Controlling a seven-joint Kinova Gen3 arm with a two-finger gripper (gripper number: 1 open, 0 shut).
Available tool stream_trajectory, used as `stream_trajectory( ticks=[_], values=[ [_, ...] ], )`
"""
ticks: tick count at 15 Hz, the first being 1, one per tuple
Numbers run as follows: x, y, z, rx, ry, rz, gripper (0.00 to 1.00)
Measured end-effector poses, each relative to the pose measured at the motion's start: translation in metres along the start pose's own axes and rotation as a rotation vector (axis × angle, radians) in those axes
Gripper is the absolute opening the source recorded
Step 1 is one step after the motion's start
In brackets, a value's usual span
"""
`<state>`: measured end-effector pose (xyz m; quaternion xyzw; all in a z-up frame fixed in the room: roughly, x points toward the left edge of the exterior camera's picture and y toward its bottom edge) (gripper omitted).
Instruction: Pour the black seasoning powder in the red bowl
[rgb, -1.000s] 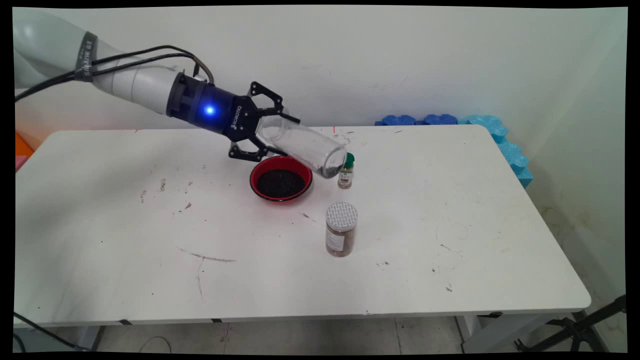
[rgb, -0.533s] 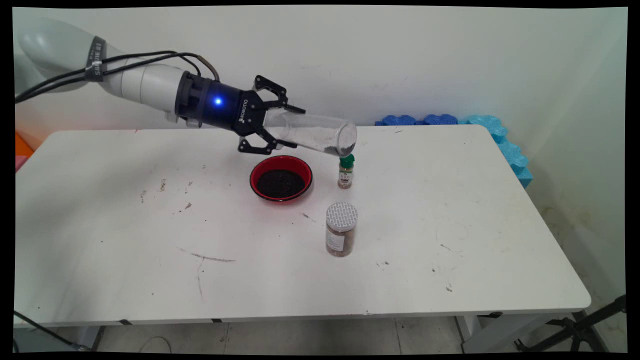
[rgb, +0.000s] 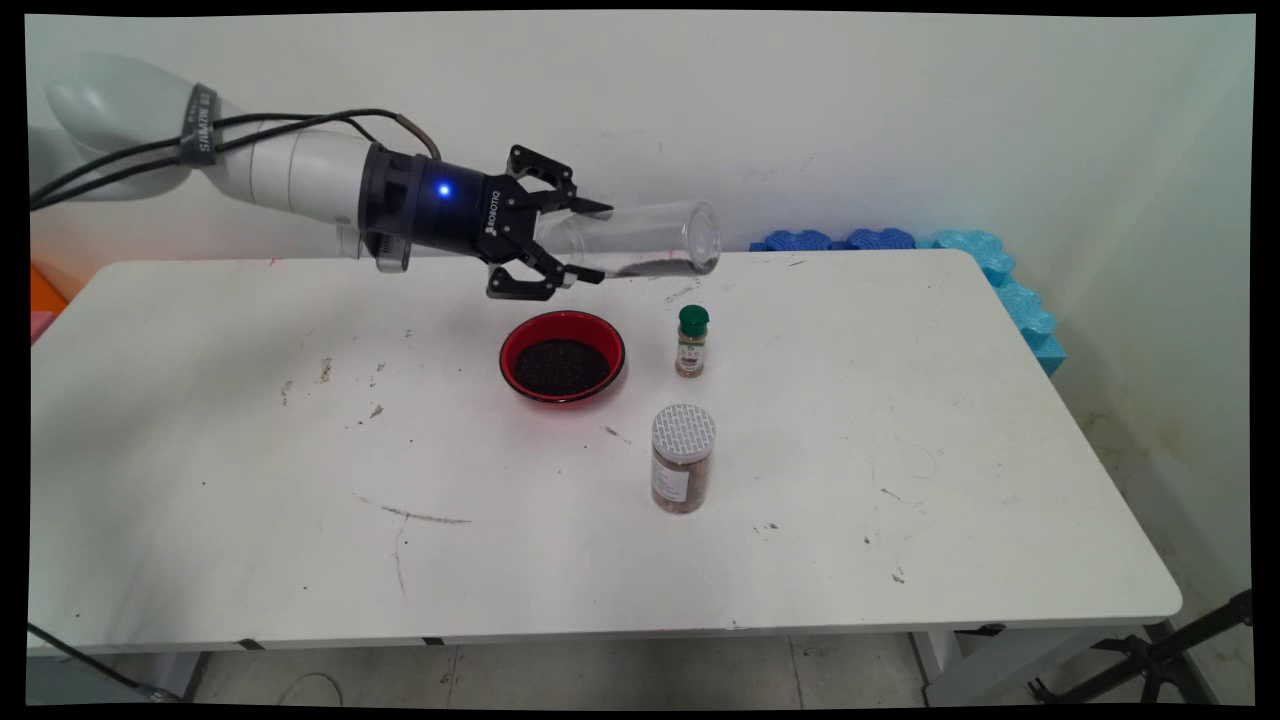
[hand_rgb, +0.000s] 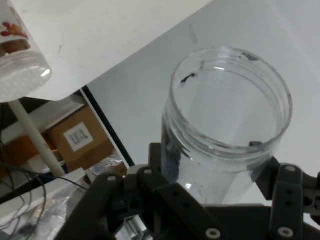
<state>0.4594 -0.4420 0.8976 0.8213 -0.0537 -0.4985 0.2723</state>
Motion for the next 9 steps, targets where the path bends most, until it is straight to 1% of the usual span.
stream_trajectory(
  ticks=[4, 9],
  values=[
    [0.0033, -0.0021, -0.0008, -0.021, -0.001, -0.067, 0.0],
    [0.0061, -0.0043, -0.0023, -0.034, -0.003, -0.112, 0.0]
  ],
)
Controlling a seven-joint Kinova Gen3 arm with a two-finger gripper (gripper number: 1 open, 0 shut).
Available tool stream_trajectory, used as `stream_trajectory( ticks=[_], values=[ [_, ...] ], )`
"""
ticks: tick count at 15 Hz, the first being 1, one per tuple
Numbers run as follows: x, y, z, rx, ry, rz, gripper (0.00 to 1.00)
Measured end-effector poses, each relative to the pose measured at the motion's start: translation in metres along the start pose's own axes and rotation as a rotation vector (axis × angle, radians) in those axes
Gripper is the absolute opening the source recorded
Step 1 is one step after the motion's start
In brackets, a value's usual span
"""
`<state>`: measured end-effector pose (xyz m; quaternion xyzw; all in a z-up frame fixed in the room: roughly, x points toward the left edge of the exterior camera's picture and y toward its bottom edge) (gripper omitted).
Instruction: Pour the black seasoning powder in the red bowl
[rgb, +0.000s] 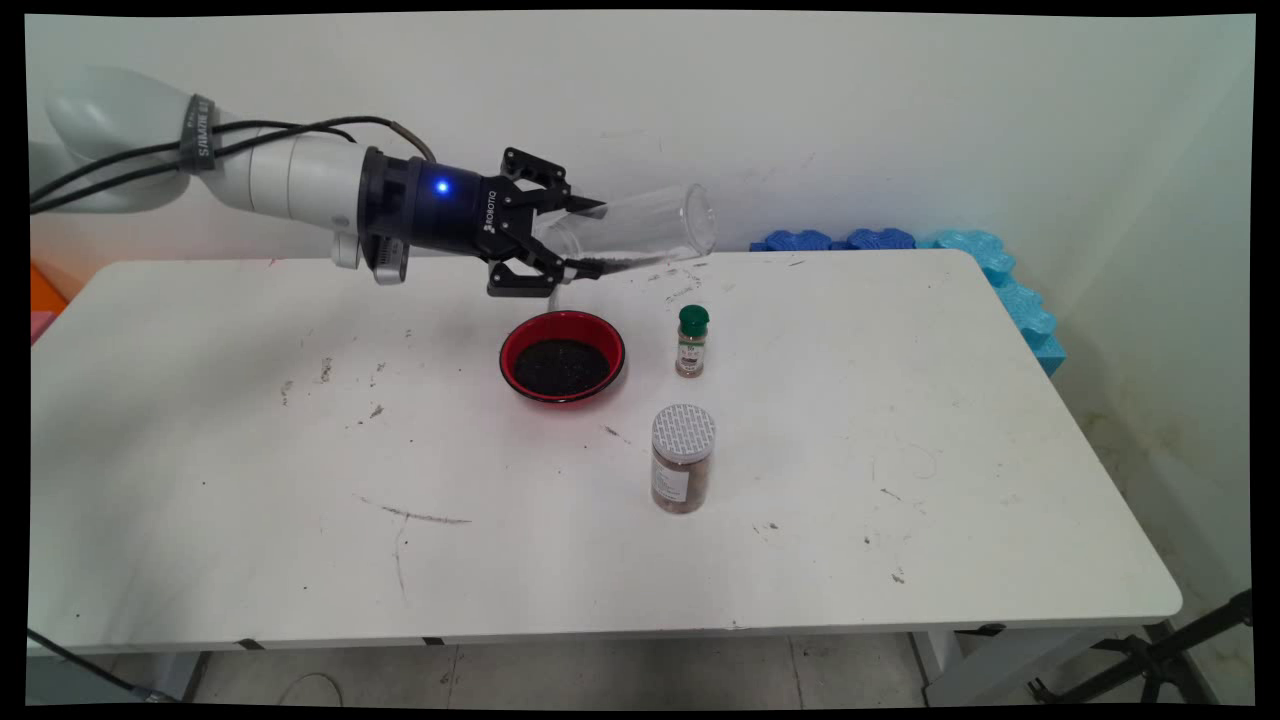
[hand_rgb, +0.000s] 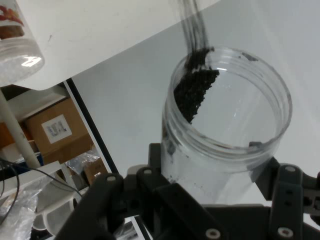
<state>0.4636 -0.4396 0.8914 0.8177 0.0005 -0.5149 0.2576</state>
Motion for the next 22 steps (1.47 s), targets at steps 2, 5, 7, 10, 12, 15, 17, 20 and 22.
stream_trajectory(
  ticks=[2, 5, 7, 10, 12, 15, 17, 20, 22],
  values=[
    [0.001, 0.0, 0.0, -0.005, 0.0, -0.014, 0.0],
    [0.002, 0.0, -0.001, -0.013, -0.001, -0.032, 0.0],
    [0.003, 0.0, -0.001, -0.019, -0.001, -0.043, 0.0],
    [0.005, 0.002, -0.002, -0.043, 0.001, -0.077, 0.0],
    [0.007, 0.004, -0.003, -0.055, -0.001, -0.091, 0.0],
    [0.009, 0.005, -0.003, -0.07, -0.008, -0.111, 0.0],
    [0.011, 0.006, -0.004, -0.085, -0.012, -0.131, 0.0],
    [0.013, 0.008, -0.003, -0.097, -0.023, -0.157, 0.0],
    [0.014, 0.008, -0.002, -0.104, -0.029, -0.172, 0.0]
  ],
)
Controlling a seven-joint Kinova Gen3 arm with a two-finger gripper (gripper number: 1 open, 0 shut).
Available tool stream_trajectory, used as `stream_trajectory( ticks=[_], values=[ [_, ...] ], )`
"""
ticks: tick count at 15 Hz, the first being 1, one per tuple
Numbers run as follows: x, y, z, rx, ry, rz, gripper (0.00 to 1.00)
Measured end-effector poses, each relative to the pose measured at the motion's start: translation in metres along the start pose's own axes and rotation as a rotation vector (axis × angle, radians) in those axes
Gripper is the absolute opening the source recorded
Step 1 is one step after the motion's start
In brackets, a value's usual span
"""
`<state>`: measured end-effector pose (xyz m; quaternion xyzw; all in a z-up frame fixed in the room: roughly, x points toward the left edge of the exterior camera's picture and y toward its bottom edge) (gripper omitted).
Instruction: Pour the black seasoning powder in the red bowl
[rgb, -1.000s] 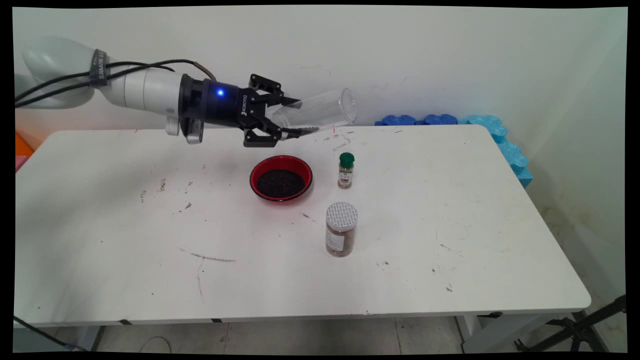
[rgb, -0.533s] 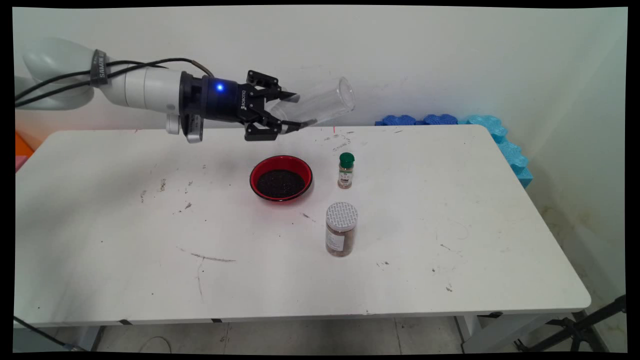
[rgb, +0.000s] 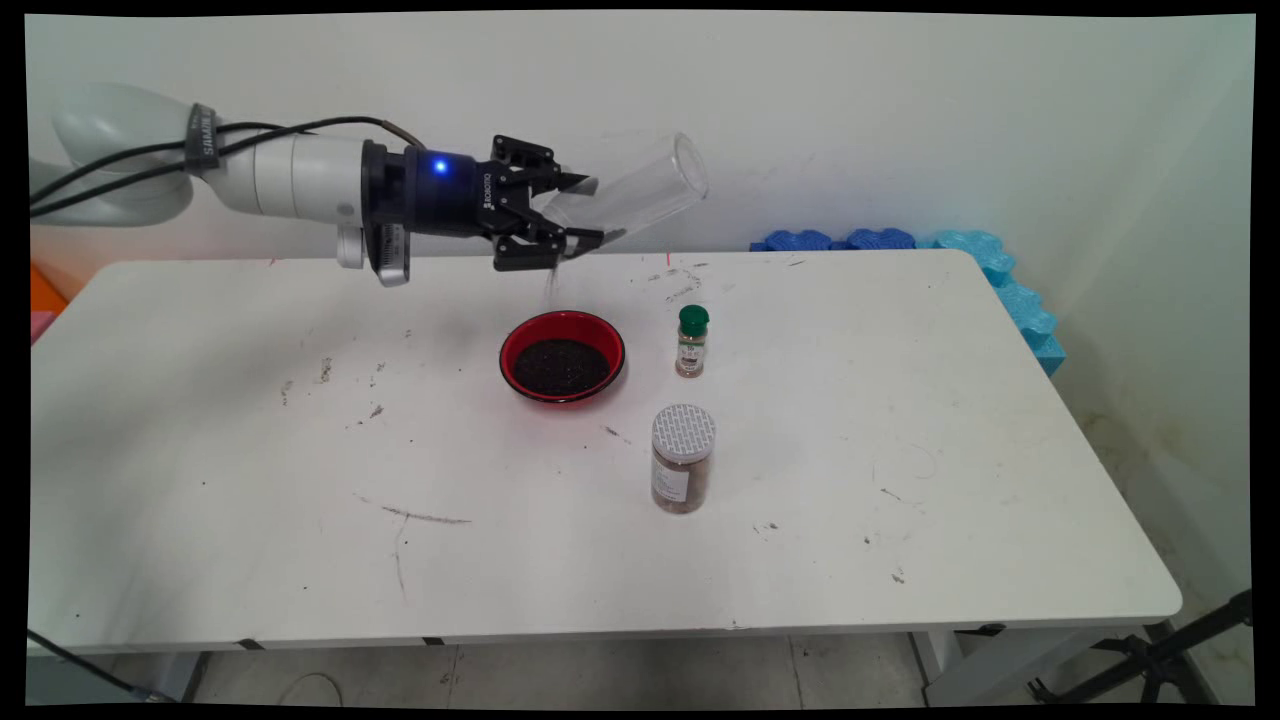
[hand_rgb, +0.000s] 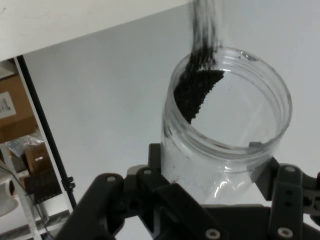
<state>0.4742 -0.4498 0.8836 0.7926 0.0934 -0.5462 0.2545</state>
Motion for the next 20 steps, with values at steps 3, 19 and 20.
stream_trajectory(
  ticks=[3, 19, 20],
  values=[
    [0.0009, 0.0003, 0.0009, -0.008, -0.014, -0.026, 0.0],
    [0.0085, -0.0001, -0.0028, -0.032, -0.082, -0.043, 0.0],
    [0.0085, -0.0001, -0.0026, -0.033, -0.084, -0.043, 0.0]
  ],
)
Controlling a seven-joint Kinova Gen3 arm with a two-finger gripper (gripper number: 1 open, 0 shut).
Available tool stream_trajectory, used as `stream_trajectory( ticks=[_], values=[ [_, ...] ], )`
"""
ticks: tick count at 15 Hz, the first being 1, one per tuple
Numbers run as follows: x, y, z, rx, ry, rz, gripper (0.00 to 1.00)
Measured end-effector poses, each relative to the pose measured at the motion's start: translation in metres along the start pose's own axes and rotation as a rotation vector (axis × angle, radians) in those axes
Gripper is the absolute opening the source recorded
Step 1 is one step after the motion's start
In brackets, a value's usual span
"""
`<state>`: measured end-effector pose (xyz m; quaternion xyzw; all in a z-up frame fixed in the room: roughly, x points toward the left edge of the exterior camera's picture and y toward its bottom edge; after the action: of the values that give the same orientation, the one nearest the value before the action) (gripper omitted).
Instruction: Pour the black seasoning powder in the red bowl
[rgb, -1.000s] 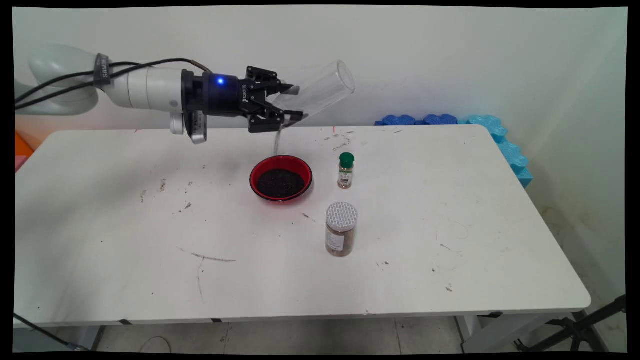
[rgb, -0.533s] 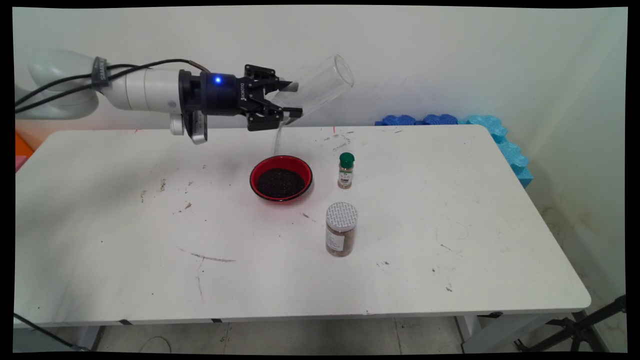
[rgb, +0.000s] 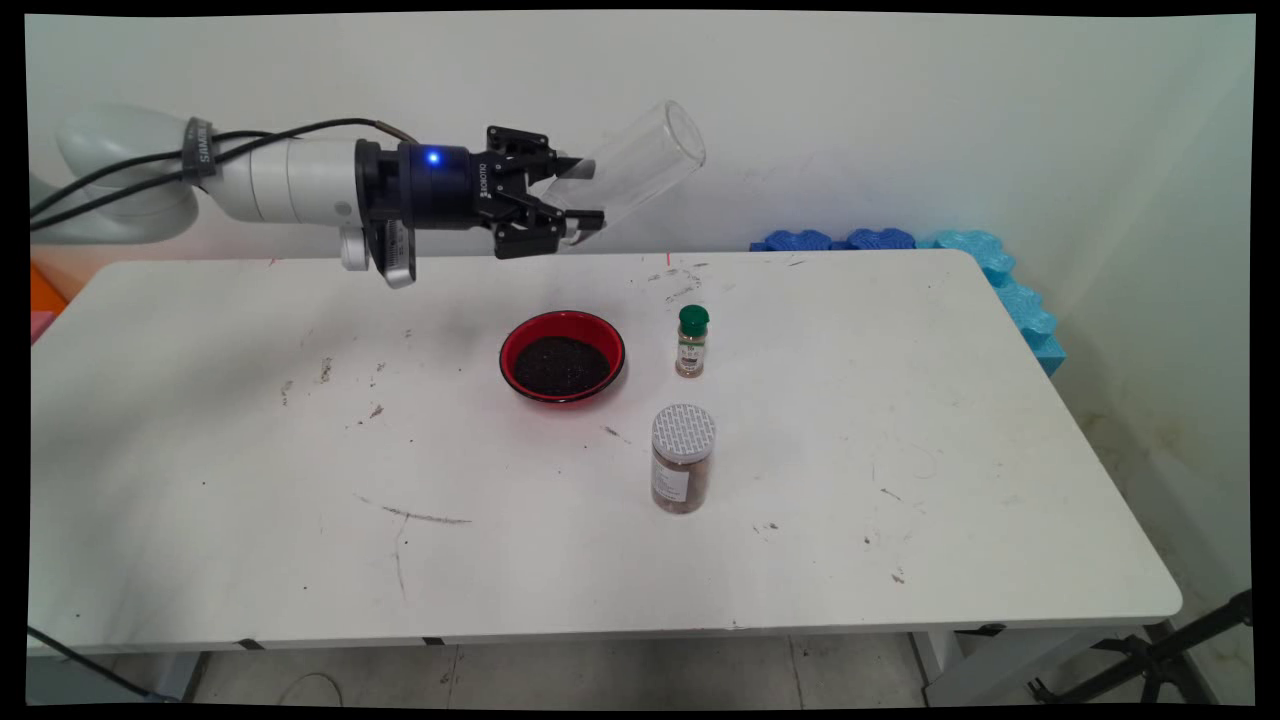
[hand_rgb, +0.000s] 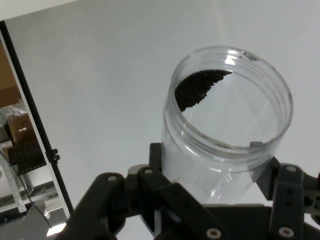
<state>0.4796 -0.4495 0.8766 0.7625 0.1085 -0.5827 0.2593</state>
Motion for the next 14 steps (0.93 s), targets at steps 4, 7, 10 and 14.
stream_trajectory(
  ticks=[4, 7, 10, 14],
  values=[
    [-0.0001, -0.0004, -0.0002, -0.002, -0.008, 0.002, 0.0],
    [0.0003, -0.0009, -0.0015, 0.0, -0.01, 0.011, 0.0],
    [0.0007, -0.0013, -0.0029, 0.005, -0.006, 0.032, 0.0],
    [0.0008, -0.0011, -0.0058, 0.031, 0.013, 0.13, 0.0]
  ],
)
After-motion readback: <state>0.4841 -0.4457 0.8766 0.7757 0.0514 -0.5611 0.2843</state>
